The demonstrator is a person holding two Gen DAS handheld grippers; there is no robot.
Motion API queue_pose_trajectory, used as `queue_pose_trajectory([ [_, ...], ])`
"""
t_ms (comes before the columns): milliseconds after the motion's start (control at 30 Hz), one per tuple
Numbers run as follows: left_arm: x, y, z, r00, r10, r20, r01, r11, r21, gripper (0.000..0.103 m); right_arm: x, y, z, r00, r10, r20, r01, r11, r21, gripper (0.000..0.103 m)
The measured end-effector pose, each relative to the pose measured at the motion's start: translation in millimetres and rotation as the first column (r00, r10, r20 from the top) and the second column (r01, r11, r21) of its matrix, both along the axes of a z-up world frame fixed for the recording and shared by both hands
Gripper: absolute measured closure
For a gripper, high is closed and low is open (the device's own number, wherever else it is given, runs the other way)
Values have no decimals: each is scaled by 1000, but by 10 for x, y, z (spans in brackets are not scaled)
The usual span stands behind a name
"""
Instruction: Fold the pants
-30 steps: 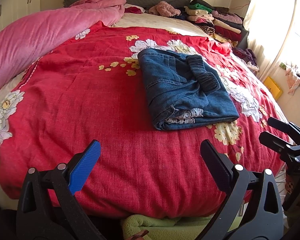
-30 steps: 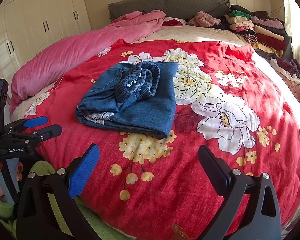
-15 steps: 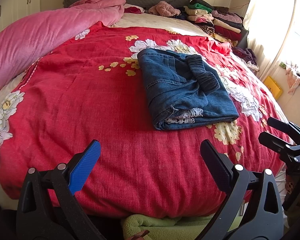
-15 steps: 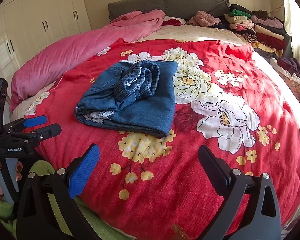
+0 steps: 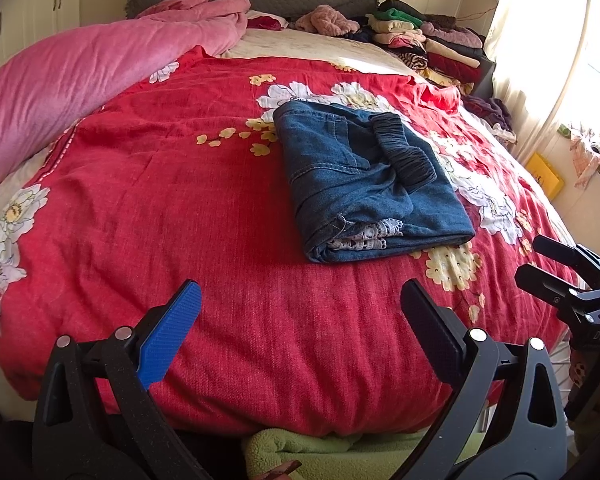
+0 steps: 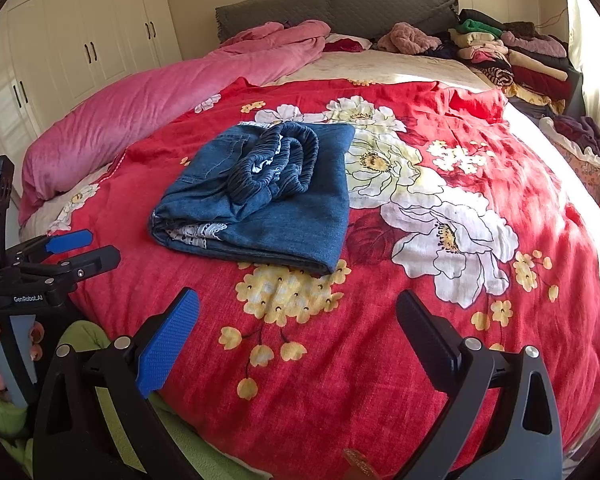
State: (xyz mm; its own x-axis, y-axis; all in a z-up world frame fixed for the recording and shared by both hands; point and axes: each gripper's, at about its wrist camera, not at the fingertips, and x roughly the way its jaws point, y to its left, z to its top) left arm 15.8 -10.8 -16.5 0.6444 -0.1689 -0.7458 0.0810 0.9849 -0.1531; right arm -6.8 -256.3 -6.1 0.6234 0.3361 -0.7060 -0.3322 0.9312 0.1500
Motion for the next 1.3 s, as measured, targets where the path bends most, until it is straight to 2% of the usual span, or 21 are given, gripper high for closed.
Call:
queue_pose_trajectory([
  [567,31,0,-57,1000,20,-19,-19,999,46,9,12,-78,17,1000,-21,1,21,1000,-2,5],
  [667,63,15,-80,998,60,-31,-58,995,78,9,27,-134,24,999,-39,-1,39,999,-6,5],
  [733,108,68,-113,991,124,-52,-117,986,116,9,45,-199,40,998,-59,7,59,998,-19,5],
  [767,131,110,-134,989,136,-61,-129,985,115,9,64,-246,52,997,-71,11,71,997,-29,5],
  [867,242,373,-182,984,144,-104,-142,989,31,9,140,-481,90,991,-126,33,127,991,-42,5],
  [933,372,567,-160,980,163,-112,-161,987,23,9,258,-748,104,980,-193,51,196,979,-53,5],
  [1000,609,824,-120,968,235,-93,-228,970,85,9,422,-1048,104,963,-260,67,265,962,-68,5],
  [1100,1079,1307,-109,928,363,-85,-343,921,183,9,790,-1675,61,919,-390,62,394,916,-72,5],
  [1167,1451,1679,-171,896,426,-124,-400,896,193,9,1073,-2080,-9,884,-465,38,467,878,-106,5],
  [1233,1763,2003,-271,873,455,-177,-430,888,162,9,1386,-2480,-123,847,-531,18,529,839,-130,5],
  [1300,2020,2312,-444,831,515,-212,-490,857,161,9,1688,-2757,-291,821,-571,-23,561,813,-155,5],
])
